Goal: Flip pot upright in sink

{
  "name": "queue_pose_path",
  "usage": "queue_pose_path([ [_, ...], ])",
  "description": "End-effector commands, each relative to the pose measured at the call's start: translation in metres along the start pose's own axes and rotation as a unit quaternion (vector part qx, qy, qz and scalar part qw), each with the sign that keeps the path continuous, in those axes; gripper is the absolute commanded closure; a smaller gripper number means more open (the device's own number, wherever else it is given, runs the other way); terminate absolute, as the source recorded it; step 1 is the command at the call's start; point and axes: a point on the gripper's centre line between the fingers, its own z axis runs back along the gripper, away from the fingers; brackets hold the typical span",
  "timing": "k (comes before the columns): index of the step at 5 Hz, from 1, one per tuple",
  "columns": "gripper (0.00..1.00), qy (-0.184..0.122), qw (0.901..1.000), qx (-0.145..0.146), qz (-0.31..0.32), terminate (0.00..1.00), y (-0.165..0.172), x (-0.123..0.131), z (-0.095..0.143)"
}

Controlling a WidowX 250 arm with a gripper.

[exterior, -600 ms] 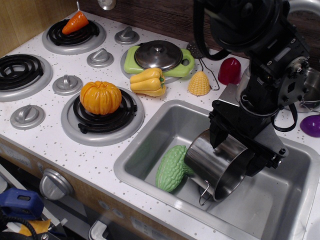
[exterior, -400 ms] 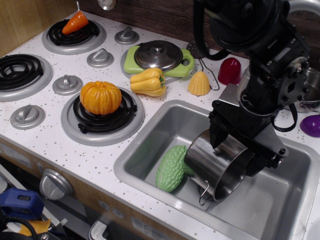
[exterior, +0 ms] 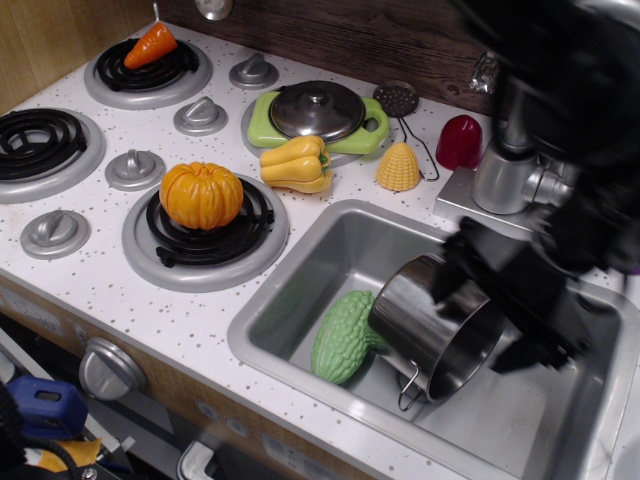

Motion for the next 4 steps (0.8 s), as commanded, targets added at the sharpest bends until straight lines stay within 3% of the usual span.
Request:
queue_pose_path([
  [1, 0.0, -0.022, 0.9984, 0.051, -0.012, 0.0, 0.002, 0.009, 0.007],
  [2, 0.0, -0.032, 0.9943, 0.098, -0.028, 0.0, 0.002, 0.005, -0.002],
  [4, 0.0, -0.059, 0.9904, 0.114, -0.052, 0.0, 0.017, 0.001, -0.009],
])
